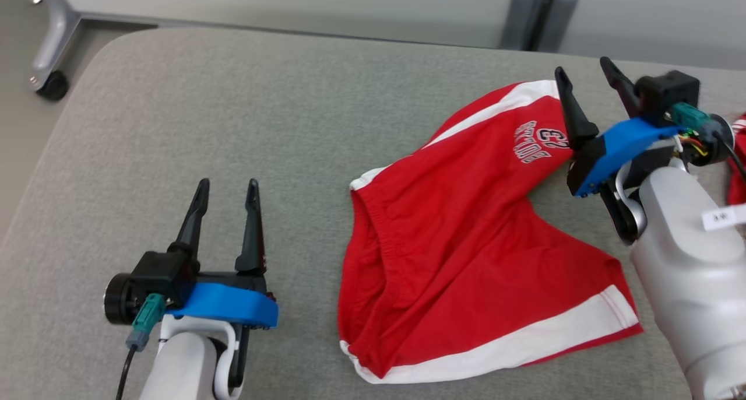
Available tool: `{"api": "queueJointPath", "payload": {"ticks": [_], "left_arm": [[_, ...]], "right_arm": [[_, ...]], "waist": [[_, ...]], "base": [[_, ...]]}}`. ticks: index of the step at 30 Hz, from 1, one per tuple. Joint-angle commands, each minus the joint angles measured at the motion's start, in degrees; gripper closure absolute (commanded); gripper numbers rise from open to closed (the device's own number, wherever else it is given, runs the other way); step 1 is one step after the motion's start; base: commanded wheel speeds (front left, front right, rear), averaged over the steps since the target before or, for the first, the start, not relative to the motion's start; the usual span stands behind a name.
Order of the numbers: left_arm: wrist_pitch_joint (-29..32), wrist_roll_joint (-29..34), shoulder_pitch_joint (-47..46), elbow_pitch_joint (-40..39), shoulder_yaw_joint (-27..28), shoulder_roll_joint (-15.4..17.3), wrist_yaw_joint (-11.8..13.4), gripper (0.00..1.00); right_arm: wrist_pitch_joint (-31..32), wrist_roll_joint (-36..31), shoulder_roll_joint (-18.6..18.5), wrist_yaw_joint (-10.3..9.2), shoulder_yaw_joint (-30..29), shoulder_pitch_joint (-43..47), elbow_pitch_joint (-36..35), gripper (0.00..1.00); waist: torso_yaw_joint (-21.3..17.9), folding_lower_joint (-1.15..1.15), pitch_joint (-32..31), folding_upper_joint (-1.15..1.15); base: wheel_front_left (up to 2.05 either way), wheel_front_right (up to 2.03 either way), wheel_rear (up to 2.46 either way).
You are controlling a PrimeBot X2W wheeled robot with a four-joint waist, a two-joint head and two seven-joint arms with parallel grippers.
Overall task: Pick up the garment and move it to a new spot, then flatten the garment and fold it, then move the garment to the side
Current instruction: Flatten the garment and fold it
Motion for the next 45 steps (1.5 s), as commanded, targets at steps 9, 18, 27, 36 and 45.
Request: {"api": "queueJointPath", "payload": {"ticks": [9, 18, 27, 36, 45], "left_arm": [[-0.26, 2.68, 4.98, -0.1, 3.69, 1.36, -1.34, 0.0], [-0.26, 3.83, 7.52, -0.08, 5.02, 1.27, -2.19, 0.0], [-0.26, 4.45, 8.91, 0.06, 5.62, 1.09, -2.72, 0.0], [-0.26, 4.99, 8.74, -0.01, 5.92, 0.9, -3.02, 0.0], [-0.26, 6.04, 7.3, 1.18, 0.29, 1.83, -4.48, 0.0]], "right_arm": [[-0.23, 5.51, -1.96, 0.01, -3.27, 19.63, -21.44, 0.0], [-0.24, 3.89, 0.45, 0.01, -7.15, 35.86, -37.47, 0.0], [2.39, -0.38, 4.41, 0.01, -10.41, 48.14, -49.15, 0.0], [5.53, -2.57, 6.29, 0.01, -11.49, 52.14, -53.74, 0.0], [7.5, -2.59, 2.93, 0.01, -11.48, 50.67, -48.12, 0.0]], "waist": [[-6.45, -0.01, -5.46, 0.0], [-8.03, -0.01, -7.37, 0.0], [-8.03, -0.01, -8.73, 0.0], [-7.7, -0.01, -8.3, 0.0], [-7.04, -0.01, -7.87, 0.0]], "base": [[0.0, 0.0, 0.0], [0.0, 0.0, 0.0], [0.0, 0.0, 0.0], [0.0, 0.0, 0.0], [0.0, 0.0, 0.0]]}}
